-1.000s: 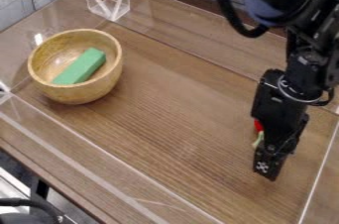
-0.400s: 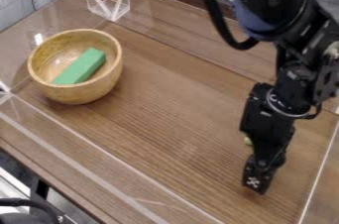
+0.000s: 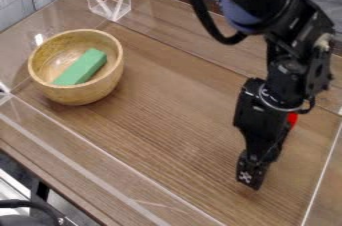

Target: Put the green object in the brown bowl

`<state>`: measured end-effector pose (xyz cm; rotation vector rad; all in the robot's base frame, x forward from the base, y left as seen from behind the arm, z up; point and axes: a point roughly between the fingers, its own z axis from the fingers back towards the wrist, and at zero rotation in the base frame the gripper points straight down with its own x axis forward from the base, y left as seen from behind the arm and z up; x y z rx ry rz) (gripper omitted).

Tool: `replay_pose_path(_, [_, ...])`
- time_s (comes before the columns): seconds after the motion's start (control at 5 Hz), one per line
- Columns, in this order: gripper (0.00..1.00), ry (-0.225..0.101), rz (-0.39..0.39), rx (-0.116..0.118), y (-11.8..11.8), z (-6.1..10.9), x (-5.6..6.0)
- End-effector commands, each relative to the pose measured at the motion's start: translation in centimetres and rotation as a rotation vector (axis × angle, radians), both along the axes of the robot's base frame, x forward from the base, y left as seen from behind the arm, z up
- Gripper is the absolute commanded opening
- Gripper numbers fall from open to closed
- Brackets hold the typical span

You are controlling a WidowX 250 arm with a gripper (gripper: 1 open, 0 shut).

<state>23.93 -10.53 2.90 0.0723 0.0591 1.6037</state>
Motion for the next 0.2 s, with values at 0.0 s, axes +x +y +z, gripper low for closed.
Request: replay_pose_path(0.0, [1.0, -0.055, -0.041, -0.035, -0.43, 1.95, 1.25])
